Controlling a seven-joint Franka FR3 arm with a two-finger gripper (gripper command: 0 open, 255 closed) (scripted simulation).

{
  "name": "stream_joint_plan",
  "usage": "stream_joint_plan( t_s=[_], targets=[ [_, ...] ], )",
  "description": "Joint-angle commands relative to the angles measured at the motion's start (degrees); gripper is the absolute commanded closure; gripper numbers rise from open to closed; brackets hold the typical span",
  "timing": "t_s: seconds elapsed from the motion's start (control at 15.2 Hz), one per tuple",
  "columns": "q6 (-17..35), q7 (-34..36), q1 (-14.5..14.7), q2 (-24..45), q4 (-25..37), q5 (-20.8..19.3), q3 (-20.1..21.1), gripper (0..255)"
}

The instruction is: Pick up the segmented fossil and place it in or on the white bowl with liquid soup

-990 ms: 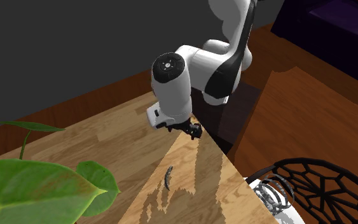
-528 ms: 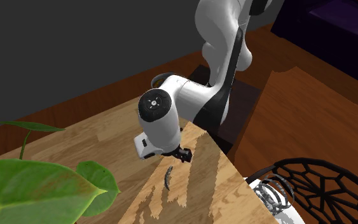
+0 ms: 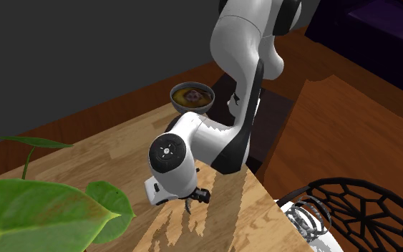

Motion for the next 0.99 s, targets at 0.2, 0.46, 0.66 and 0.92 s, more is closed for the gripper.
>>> stream_joint_plan(
  t_s=[0.2,0.46,0.66,0.92],
  targets=[
    [3.06,0.06,0.09,1.43,-1.58,-0.06,0.02,0],
    [3.06,0.06,0.09,1.44,-1.57,-0.06,0.02,0],
    [3.05,0.06,0.09,1.44,-1.56,-0.06,0.02,0],
    [3.05,0.06,0.09,1.44,-1.56,-0.06,0.02,255]
  ],
)
